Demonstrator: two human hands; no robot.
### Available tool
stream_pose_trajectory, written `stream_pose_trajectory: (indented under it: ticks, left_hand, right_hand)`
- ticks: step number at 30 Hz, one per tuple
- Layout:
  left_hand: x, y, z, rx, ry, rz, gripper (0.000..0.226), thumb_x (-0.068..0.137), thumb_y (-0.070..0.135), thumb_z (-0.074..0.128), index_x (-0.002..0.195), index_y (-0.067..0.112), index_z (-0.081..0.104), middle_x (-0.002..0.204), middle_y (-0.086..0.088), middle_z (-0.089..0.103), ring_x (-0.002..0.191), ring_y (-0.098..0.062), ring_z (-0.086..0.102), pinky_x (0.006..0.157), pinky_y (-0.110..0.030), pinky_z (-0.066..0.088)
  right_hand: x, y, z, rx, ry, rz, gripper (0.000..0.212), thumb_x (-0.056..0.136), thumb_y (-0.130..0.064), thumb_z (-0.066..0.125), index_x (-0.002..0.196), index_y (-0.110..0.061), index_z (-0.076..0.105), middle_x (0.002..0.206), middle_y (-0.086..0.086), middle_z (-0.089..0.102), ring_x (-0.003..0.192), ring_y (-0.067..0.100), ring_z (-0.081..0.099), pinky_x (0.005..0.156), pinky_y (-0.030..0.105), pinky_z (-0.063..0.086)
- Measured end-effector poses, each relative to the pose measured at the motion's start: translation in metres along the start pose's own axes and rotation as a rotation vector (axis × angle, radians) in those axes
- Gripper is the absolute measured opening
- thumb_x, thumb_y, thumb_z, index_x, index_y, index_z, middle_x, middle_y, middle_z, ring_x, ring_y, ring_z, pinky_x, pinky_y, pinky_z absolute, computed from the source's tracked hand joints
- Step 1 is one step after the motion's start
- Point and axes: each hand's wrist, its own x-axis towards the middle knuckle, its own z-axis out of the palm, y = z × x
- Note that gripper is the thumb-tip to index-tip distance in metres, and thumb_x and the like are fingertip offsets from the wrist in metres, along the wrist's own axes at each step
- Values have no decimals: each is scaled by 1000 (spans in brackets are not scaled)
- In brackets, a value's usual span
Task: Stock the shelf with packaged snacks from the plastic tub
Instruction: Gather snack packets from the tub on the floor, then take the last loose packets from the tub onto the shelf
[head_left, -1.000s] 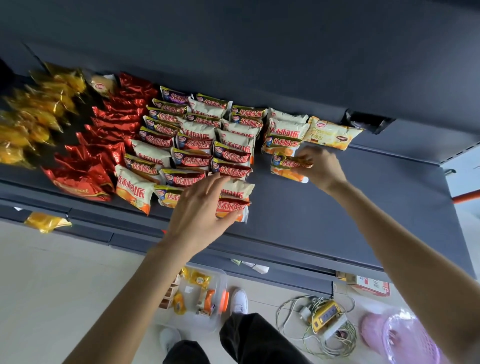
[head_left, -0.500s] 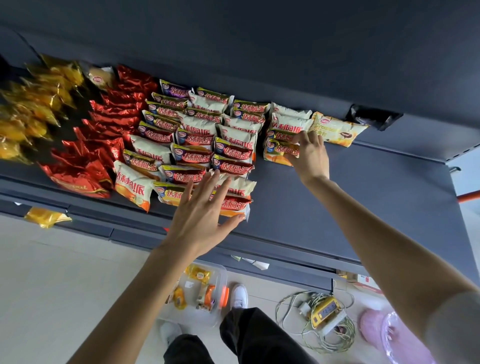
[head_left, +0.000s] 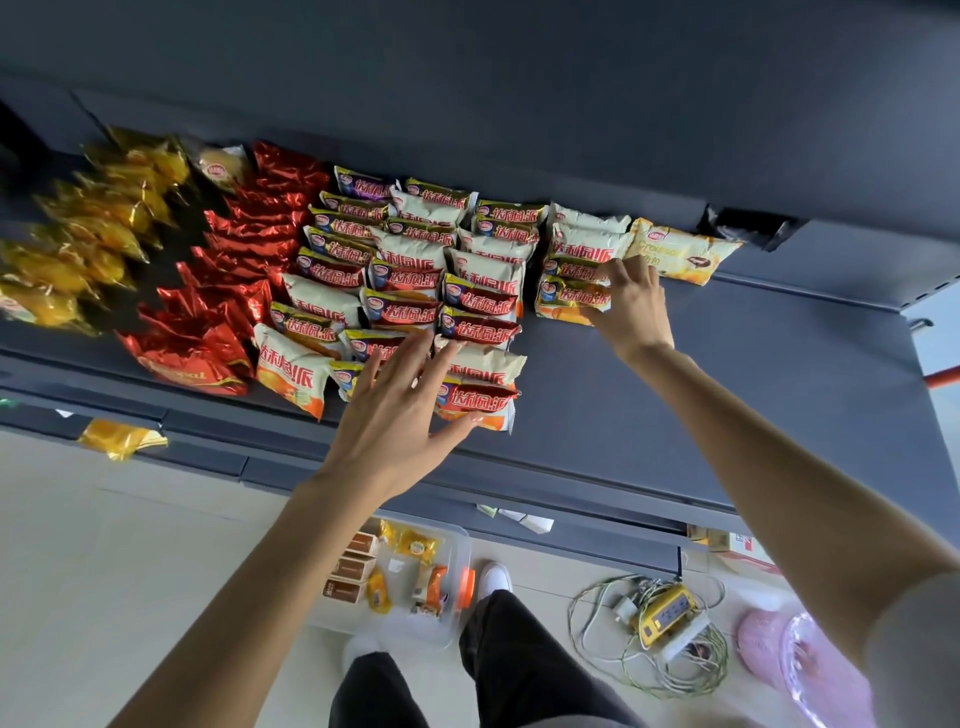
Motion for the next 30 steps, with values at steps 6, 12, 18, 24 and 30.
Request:
stream_pose_trajectory:
  ticks: [6,12,18,24,30]
  left_hand:
    - [-6,-7,-12,5,7,58,83,86,69,29,151,17,26,157,-12,26,144,-27,26,117,-46,15]
    - [-35,-21,-17,29,-27,180,86,85,68,26,154,18,15,161,-8,14,148,-22,15,117,-40,1]
    - [-93,-49,-31,39,-110,337,80,92,65,33,154,19,9,162,-7,5,149,-19,4,120,-42,2]
    - [-168,-107,-17,82,-248,328,81,92,65,33,154,20,5,162,-6,1,149,-19,-1,120,-40,-2]
    - [-217,-155,18,88,-388,251,81,93,64,32,154,19,5,162,-8,1,149,-21,1,120,-42,0]
  right_hand:
    - [-38,-7,-29,-19,7,21,53,85,-20,67,132,-9,48,133,15,44,122,35,40,98,43,34]
    - [-121,-42,-40,-116,-41,43,59,89,-30,63,140,-9,40,137,14,41,121,35,42,100,43,35]
    - [-214,-96,-28,-112,-99,125,66,93,-36,57,147,-9,30,151,11,30,134,32,35,107,44,30]
    - [-289,-158,16,-171,-255,128,76,95,-52,42,153,-12,11,160,6,11,146,25,15,118,40,10]
    - [-334,-201,73,-154,-384,90,75,96,-54,36,153,-16,5,161,4,7,148,21,8,119,37,5]
